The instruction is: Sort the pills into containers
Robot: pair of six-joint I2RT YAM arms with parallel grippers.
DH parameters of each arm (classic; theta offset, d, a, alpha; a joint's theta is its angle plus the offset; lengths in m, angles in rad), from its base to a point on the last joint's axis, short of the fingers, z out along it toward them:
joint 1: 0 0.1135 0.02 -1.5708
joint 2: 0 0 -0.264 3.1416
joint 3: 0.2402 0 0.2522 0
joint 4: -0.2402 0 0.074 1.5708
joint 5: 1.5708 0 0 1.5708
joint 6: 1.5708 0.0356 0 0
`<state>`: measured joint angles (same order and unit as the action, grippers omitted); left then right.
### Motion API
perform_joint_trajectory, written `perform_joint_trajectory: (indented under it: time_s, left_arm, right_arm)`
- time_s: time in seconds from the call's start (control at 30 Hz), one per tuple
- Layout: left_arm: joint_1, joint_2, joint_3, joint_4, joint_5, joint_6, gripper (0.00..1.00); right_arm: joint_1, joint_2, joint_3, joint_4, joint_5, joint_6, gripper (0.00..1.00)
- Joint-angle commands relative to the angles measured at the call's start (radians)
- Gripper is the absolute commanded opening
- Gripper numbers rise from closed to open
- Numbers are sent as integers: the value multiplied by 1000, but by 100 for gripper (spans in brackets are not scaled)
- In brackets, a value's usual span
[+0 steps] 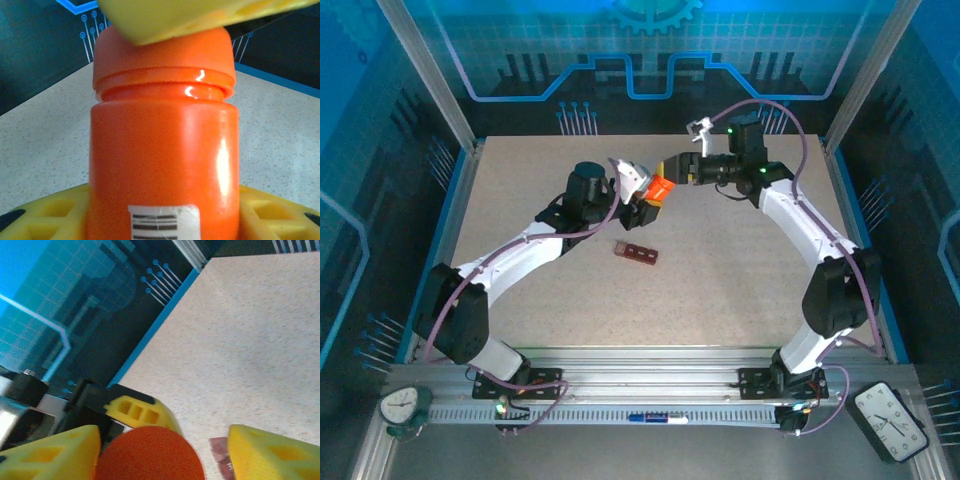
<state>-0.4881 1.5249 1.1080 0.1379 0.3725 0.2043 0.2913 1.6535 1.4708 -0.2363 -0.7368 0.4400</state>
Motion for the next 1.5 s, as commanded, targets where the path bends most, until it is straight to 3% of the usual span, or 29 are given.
perform_joint_trajectory:
  time_s: [0.0,0.27,0.53,0.77,1.1,1.33,1.47]
  left_arm:
    - [-1,-13,40,22,5,7,0]
    - [-37,-9,15,46,-125,110,0]
    - [-70,12,33,31,-157,153,0]
    - [-79,11,36,26,-163,150,0]
    - [-79,12,34,30,-177,141,0]
    - [-78,12,31,53,-183,123,0]
    - [-76,23,39,58,-178,103,0]
  right_arm:
    - [-31,-68,-47,71,54,102,81]
    - [-29,-165,-169,142,209,393,81]
    - [7,-135,-131,80,230,398,87]
    - [35,-123,-132,83,224,399,84]
    - [67,-135,-159,93,211,408,73]
    - [72,-143,-182,108,210,415,45]
    - [68,-136,-189,129,187,406,37]
